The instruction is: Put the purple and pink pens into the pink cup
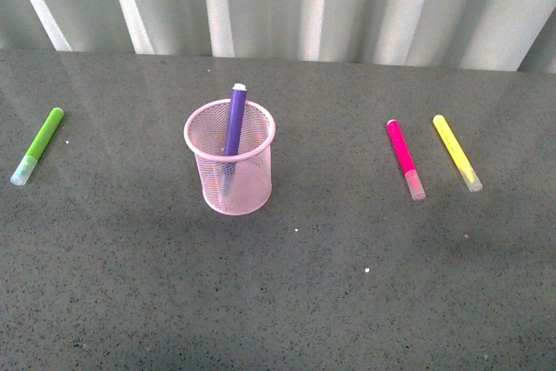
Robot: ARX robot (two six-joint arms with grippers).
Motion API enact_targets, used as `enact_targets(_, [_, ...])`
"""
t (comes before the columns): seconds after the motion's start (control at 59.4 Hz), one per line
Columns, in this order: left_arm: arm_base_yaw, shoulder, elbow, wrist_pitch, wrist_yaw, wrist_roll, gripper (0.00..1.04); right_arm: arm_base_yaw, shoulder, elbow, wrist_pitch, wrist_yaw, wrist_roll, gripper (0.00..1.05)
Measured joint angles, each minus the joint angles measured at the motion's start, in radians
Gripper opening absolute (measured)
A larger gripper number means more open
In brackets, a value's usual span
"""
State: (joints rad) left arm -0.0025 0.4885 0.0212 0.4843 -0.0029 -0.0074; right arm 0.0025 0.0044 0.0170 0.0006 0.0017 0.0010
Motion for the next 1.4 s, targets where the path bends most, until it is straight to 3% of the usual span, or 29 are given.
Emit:
enact_targets(0.859, [0.0, -0.321, 0.0, -0.313, 0.0, 0.0, 0.04, 0.0, 0.0, 0.0, 0.0, 0.0, 0.0, 0.98])
enact_targets(0.96, [0.0, -0.458, 0.0, -0.475, 0.002, 0.0, 0.04, 0.0, 0.0, 0.0, 0.0, 0.0, 0.0, 0.98])
enact_targets(1.398, [0.0, -0.484, 0.0, -0.484, 0.002, 0.0, 0.04, 0.0, 0.0, 0.0, 0.0, 0.0, 0.0, 0.98])
